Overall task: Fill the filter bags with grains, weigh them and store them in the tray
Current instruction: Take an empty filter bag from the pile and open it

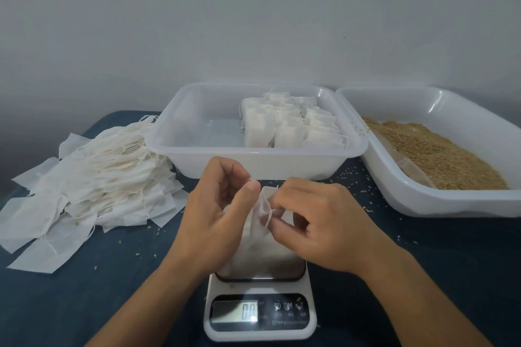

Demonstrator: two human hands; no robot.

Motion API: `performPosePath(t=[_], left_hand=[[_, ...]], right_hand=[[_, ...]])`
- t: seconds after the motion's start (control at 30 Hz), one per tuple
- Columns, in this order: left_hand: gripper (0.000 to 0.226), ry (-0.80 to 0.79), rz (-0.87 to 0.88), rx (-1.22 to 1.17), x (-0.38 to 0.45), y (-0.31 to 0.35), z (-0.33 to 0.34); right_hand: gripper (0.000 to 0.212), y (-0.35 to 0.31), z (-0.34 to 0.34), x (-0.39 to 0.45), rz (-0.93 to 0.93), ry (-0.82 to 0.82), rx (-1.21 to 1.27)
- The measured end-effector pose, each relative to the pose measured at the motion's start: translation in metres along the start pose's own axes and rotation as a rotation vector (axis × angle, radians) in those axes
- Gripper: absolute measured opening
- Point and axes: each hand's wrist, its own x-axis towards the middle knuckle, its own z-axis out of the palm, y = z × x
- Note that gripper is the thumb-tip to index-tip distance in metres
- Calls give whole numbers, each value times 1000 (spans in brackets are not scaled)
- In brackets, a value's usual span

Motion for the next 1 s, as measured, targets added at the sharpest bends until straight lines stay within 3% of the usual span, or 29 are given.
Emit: performPosePath(t=[0.13, 0.2, 0.27, 0.33, 0.47, 0.6, 0.73, 0.9, 1.0], left_hand=[[49, -256, -52, -95, 4, -3, -9], [65, -392, -169, -214, 7, -1, -13], [69, -519, -277, -284, 12, 4, -15], [66, -602, -355, -312, 17, 11, -14], [61, -725, -461, -335, 28, 22, -13], [61, -889, -547, -318, 43, 32, -12], [38, -951, -520, -283, 53, 37, 0], [53, -950, -486, -250, 54, 29, 9], [35, -975, -454, -279, 50, 23, 9]], right_hand=[[9, 6, -3, -5, 171, 10, 258], [4, 6, -8, -7, 226, 9, 381], [16, 6, -13, -6, 257, 0, 440], [22, 6, -17, -6, 278, -20, 488], [7, 6, -23, -8, 293, -37, 566], [9, 10, -28, -11, 298, -44, 616], [15, 7, -32, -12, 228, -36, 673], [23, 12, -32, -13, 253, -104, 596], [16, 9, -30, -11, 236, -92, 603]])
